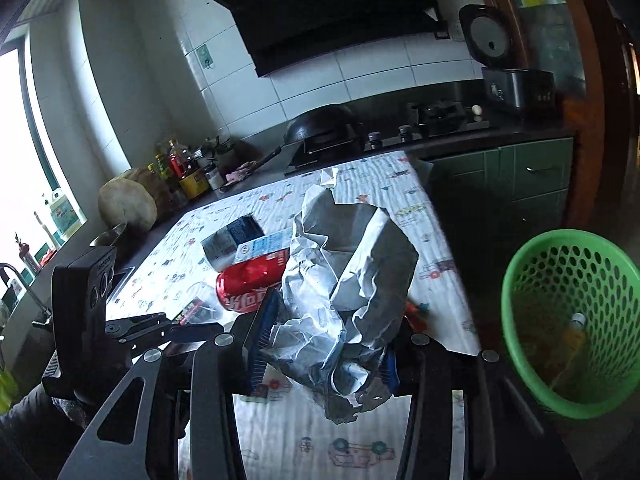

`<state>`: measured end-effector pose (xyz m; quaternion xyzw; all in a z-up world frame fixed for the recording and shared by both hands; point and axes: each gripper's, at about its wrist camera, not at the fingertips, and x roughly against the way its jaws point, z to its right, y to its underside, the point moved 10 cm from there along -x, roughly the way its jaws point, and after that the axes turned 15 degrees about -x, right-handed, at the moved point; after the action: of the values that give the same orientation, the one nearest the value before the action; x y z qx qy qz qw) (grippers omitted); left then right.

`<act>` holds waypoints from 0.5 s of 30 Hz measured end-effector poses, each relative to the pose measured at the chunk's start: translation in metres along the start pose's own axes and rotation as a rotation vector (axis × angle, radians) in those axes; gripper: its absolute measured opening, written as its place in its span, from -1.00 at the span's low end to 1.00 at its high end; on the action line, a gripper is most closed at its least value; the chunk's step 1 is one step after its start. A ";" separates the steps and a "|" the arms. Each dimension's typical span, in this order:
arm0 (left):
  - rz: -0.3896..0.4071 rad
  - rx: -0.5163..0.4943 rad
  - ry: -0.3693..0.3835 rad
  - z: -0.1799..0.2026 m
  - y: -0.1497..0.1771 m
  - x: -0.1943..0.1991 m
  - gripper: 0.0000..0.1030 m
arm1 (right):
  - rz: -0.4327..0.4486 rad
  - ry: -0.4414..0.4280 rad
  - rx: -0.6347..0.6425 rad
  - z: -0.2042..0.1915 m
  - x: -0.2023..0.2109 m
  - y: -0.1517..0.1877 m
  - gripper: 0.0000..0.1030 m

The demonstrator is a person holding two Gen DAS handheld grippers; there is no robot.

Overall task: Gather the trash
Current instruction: 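Carry the crumpled foil toward the basket with the right tool while the left tool approaches the red wrapper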

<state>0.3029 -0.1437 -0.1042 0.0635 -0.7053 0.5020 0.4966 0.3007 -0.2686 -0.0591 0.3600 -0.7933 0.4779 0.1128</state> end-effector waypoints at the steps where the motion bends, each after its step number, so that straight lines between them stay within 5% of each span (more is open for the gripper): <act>1: -0.003 -0.011 0.004 0.002 -0.004 -0.004 0.47 | 0.006 0.014 -0.009 0.009 0.003 -0.002 -0.17; 15: -0.139 -0.163 0.002 0.017 -0.053 -0.094 0.60 | 0.070 0.206 -0.138 0.150 0.035 -0.028 -0.17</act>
<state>0.3703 -0.2214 -0.1423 0.0710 -0.7373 0.4072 0.5343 0.3194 -0.4183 -0.0999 0.2724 -0.8208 0.4600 0.2014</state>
